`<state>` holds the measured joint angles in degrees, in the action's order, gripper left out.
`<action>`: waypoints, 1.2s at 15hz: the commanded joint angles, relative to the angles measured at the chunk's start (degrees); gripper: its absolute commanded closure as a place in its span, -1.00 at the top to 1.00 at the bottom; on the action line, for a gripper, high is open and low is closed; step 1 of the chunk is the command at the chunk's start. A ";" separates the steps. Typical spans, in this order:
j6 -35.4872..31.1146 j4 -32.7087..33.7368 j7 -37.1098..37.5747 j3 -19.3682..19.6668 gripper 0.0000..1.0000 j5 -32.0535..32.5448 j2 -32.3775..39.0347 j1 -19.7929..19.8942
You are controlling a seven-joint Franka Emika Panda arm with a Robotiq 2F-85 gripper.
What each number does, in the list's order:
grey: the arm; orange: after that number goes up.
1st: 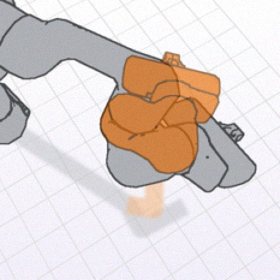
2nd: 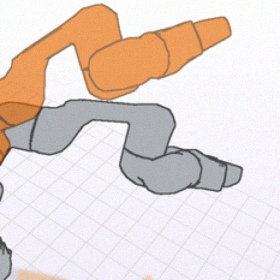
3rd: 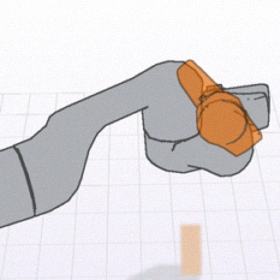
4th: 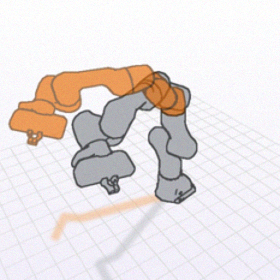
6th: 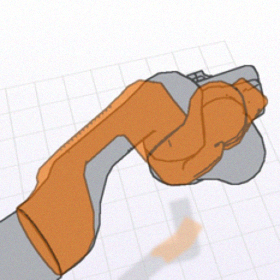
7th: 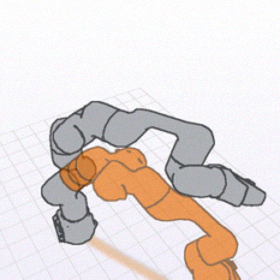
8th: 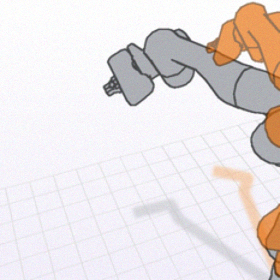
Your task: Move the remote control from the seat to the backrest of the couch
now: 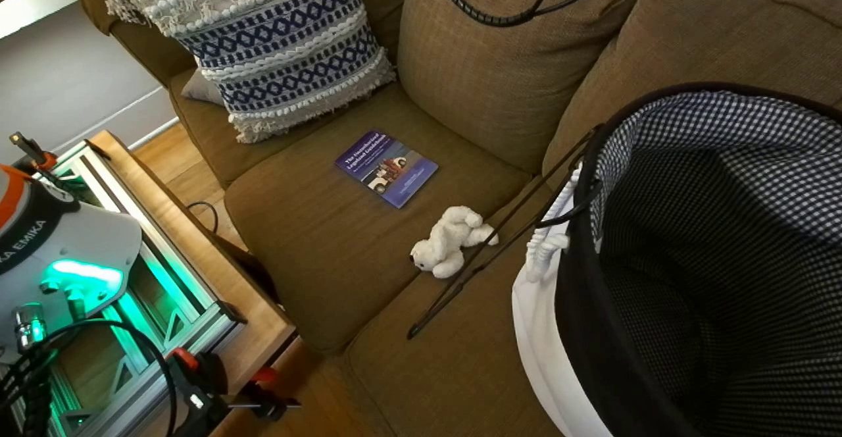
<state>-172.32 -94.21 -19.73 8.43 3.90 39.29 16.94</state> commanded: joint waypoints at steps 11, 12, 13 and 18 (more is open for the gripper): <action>12.15 38.86 7.20 -1.76 -0.47 0.87 23.64 -4.00; 11.53 41.17 6.43 -2.84 -0.47 0.44 25.51 -3.11; 11.18 43.33 5.13 -3.31 -0.47 -1.02 27.14 -2.65; 11.91 51.57 5.22 -4.09 -0.47 -2.00 33.89 -1.23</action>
<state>-161.76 -50.79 -13.86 5.77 2.93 67.64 14.14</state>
